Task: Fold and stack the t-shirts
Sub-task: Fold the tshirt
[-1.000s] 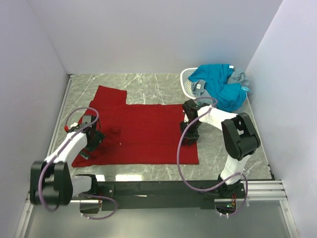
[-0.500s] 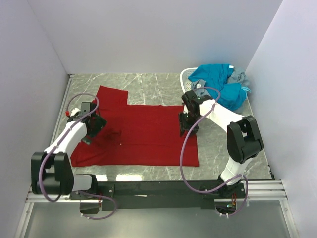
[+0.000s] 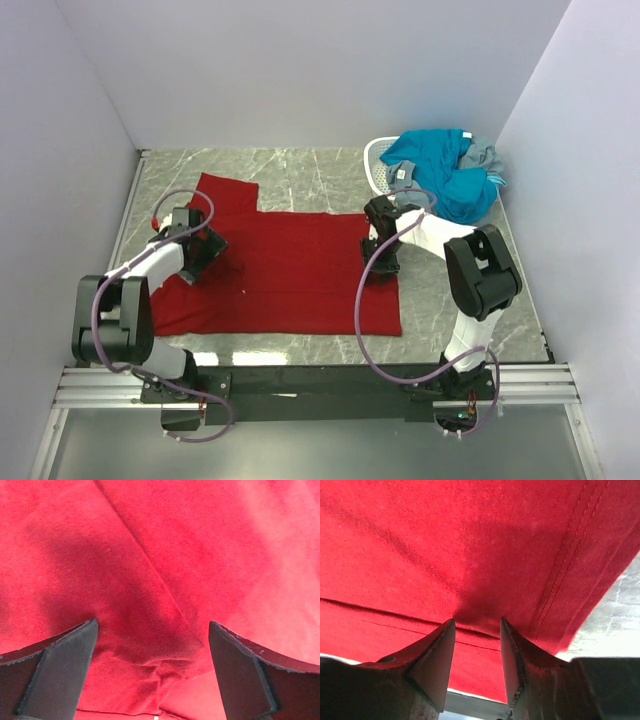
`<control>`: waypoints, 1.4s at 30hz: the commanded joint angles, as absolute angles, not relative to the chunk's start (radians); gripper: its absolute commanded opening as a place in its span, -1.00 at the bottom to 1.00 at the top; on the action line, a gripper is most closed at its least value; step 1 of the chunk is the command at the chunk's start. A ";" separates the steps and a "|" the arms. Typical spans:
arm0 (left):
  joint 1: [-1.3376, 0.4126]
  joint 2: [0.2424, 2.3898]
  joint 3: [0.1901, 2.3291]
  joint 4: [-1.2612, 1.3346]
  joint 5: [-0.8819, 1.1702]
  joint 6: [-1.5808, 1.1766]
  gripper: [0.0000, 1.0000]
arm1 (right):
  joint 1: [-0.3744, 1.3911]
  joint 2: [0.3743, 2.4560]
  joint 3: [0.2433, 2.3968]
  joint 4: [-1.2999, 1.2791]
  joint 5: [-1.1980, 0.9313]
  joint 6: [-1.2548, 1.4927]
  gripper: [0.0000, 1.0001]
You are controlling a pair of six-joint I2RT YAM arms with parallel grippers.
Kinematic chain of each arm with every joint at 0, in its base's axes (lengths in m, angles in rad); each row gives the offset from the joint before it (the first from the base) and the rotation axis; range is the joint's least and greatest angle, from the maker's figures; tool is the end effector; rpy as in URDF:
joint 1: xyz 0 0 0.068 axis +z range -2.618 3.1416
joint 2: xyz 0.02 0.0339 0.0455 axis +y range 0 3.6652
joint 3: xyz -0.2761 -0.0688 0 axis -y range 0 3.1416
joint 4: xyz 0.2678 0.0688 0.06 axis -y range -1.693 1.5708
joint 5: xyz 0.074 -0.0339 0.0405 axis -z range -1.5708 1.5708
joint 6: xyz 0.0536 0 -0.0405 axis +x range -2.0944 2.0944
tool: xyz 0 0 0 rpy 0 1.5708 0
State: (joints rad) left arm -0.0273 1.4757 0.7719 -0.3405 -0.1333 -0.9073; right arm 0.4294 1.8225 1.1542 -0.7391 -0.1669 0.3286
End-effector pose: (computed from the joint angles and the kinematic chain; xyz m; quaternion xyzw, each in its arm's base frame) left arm 0.3007 -0.0011 0.1509 -0.4260 0.8643 -0.0596 0.2608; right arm 0.3207 0.1566 0.1369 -0.0568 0.9916 0.1073 0.0448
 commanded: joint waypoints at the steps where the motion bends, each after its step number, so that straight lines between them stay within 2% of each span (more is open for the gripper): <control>1: -0.018 1.428 0.712 -0.394 -0.201 -0.884 0.99 | 0.437 1.815 1.098 -0.690 -0.170 0.330 -0.03; 11: -0.003 1.336 0.644 -0.529 -0.285 -0.890 0.99 | 0.469 1.747 0.985 -0.690 -0.209 0.354 -0.03; 19: -0.003 1.226 0.646 -0.583 -0.282 -0.881 0.99 | 0.522 1.700 0.980 -0.715 -0.218 0.373 -0.03; 24: -0.003 1.187 0.759 -0.636 -0.275 -0.851 0.99 | 0.525 1.674 1.072 -0.771 -0.172 0.362 -0.03; 30: -0.003 1.233 0.960 -0.606 -0.253 -0.789 0.99 | 0.500 1.637 1.293 -0.845 -0.078 0.328 0.00; 34: -0.003 1.324 1.075 -0.536 -0.215 -0.744 0.99 | 0.451 1.695 1.419 -0.821 -0.023 0.290 0.01; 42: -0.003 1.491 1.299 -0.449 -0.126 -0.689 0.99 | 0.357 1.862 1.525 -0.687 0.097 0.238 0.01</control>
State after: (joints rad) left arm -0.0071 1.4601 1.2137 -0.5148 -0.1780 -0.7364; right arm 0.3798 1.7905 1.4834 -0.7479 0.0181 0.2729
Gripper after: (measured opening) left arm 0.995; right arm 0.506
